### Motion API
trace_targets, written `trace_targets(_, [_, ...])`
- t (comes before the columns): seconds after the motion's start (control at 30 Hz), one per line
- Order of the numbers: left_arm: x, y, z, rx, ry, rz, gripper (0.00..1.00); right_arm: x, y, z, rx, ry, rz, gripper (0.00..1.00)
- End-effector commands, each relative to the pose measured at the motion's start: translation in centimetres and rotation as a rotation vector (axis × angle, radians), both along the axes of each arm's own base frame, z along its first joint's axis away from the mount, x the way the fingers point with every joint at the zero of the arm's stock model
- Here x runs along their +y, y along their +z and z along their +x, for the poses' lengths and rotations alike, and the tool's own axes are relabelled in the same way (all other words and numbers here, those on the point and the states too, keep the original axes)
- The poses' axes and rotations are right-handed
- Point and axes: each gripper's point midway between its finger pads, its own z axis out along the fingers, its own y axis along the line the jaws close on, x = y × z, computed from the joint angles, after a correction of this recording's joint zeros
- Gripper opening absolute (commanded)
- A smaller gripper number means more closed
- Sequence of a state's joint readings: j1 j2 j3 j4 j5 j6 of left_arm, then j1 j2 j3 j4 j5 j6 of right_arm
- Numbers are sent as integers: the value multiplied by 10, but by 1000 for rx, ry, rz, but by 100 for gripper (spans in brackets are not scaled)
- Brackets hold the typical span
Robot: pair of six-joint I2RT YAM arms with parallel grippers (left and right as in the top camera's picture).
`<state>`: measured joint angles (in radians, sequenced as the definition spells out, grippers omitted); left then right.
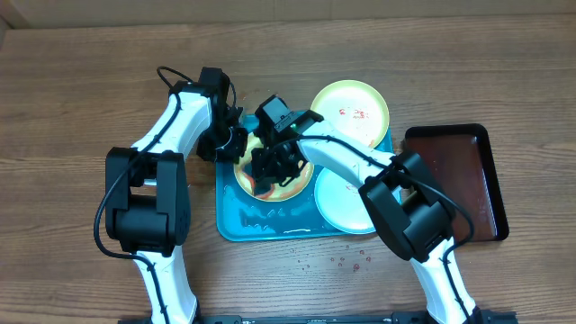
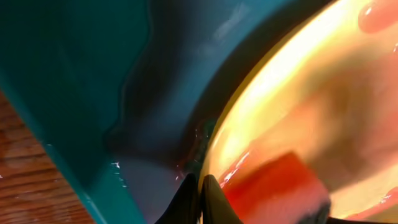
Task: Clean dirty plates on tray and stack at the side
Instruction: 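Scrub the held yellow plate with the sponge in the right gripper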
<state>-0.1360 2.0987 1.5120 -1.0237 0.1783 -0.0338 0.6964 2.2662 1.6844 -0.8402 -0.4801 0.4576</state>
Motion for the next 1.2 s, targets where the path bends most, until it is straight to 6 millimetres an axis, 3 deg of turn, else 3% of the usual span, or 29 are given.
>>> trace_targets(0.0, [-10, 0, 2, 7, 41, -37, 4, -44, -22, 5, 12, -9, -206, 4])
trace_targets(0.13, [-2, -2, 4, 2, 63, 8, 4, -93, -11, 38, -95, -65, -431, 4])
trace_targets(0.23, [-1, -2, 3, 2, 62, 16, 4, -111, -8, 69, -203, -118, -491, 4])
trace_targets(0.33, [-1, -2, 4, 2, 62, 16, 4, -105, -12, 85, -258, -150, -460, 4])
trace_targets(0.43, [-1, -2, 3, 2, 62, 16, 4, -87, -15, 95, -286, -166, -370, 4])
trace_targets(0.63, [-1, -2, 4, 0, 62, 16, 4, -23, -9, 83, -251, -88, -99, 4])
trace_targets(0.8, [-1, -2, 4, 1, 62, 16, 4, 0, -8, 47, -172, 22, -38, 4])
trace_targets(0.97, [1, -2, 4, -2, 63, 27, 4, -22, -14, 17, -56, 66, -125, 4])
trace_targets(1.07, [4, -3, 6, -7, 67, 34, 4, -50, -9, 24, -51, 27, -208, 4])
trace_targets(1.17, [7, -2, 9, -18, 70, 43, 4, -83, 11, 44, -100, -32, -288, 4])
